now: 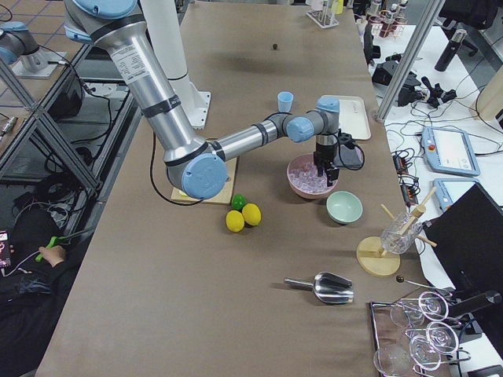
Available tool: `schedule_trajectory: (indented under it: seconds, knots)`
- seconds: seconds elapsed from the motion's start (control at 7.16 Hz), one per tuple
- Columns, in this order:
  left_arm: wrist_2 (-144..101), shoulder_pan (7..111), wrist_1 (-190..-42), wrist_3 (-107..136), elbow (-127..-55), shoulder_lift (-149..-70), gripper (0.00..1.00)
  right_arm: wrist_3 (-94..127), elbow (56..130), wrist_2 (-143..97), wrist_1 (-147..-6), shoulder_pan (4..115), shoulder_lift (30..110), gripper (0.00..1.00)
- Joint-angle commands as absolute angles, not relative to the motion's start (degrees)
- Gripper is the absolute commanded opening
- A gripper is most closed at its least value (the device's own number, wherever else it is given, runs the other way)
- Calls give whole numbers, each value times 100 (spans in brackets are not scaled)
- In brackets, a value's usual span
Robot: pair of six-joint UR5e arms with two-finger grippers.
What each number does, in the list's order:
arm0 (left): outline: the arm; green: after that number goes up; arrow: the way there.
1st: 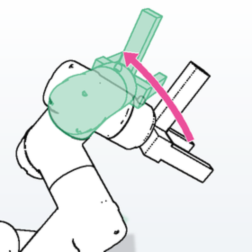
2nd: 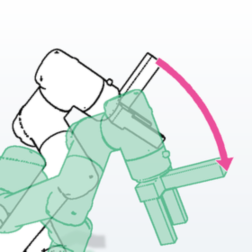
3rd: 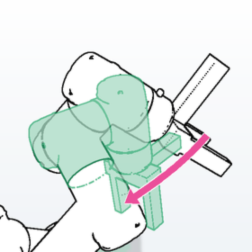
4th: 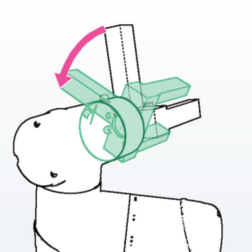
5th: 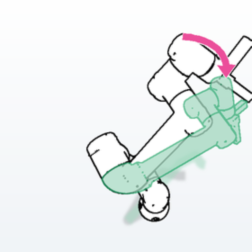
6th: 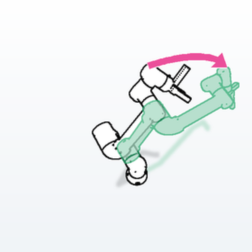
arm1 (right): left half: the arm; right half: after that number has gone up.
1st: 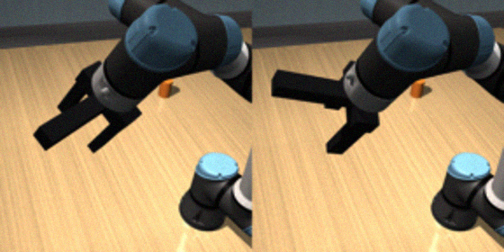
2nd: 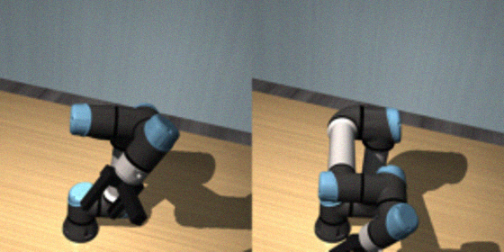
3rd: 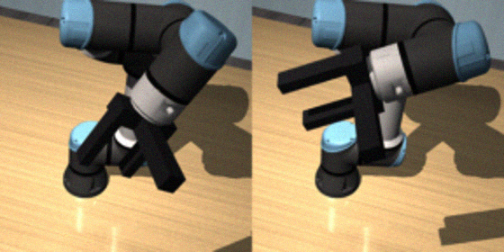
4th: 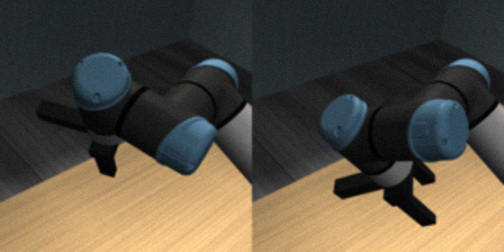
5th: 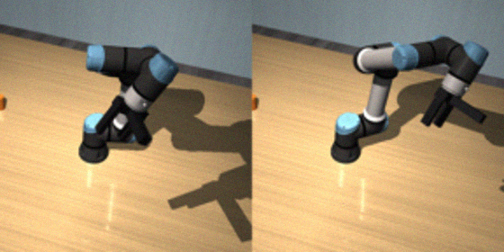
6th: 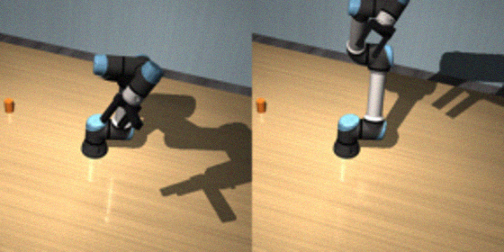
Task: Put ice and strawberries in cup
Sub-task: 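Lower the right gripper into the ice and grasp a third cube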
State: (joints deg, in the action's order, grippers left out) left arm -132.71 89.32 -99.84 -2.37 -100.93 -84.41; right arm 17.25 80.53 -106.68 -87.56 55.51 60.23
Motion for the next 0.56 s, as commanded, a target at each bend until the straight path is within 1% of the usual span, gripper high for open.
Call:
schedule_trajectory:
  seconds: [0.0,0.42]
  knots:
    - [-13271,8930,-9984,-246,-10046,-8429,98,1731,8051,-10652,-8754,5537,6012,67]
    - [-13271,8930,-9993,-246,-10055,-8429,98,1723,8051,-10600,-8745,5537,6012,66]
